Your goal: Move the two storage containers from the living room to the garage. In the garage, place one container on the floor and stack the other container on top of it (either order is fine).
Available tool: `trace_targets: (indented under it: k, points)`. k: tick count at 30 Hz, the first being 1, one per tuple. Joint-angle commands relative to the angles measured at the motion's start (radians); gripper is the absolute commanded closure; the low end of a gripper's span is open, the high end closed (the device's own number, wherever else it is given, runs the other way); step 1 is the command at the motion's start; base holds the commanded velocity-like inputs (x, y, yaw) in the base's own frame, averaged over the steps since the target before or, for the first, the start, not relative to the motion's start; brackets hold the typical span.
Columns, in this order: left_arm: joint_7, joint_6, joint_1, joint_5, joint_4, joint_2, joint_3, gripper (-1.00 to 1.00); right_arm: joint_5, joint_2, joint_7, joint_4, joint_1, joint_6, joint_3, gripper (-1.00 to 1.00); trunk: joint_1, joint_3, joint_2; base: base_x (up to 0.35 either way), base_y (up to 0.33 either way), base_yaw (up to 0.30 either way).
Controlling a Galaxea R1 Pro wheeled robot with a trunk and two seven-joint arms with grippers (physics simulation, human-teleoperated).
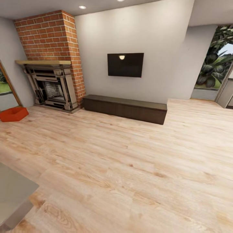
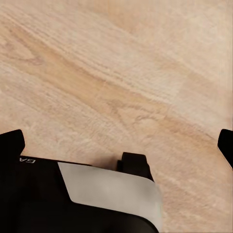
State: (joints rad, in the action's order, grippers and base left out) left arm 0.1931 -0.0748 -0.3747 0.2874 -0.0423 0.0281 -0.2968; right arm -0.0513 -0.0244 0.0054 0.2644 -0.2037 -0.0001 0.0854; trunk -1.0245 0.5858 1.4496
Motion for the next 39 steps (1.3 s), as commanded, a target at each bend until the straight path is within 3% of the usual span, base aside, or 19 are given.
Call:
trace_targets:
  k: [1,17,39]
  points:
    - [0.000,-0.007,-0.001,0.009,-0.004,-0.001,-0.008,-1.00,-0.005,0.000,0.000,0.000,0.000,0.000,0.002,-1.00,-0.001,0.001,0.000,0.338,0.000,0.000]
    - [0.000,-0.007,-0.001,0.009,-0.004,-0.001,-0.008,-1.00,-0.005,0.000,-0.001,-0.002,0.000,-0.003,0.002,-1.00,-0.001,0.001,0.000,0.338,-0.072,0.032]
    - [0.000,-0.007,-0.001,0.009,-0.004,0.000,-0.008,-1.00,-0.005,0.000,-0.001,-0.004,0.000,-0.005,0.004,-1.00,-0.001,0.001,0.000,0.338,-0.087,0.260]
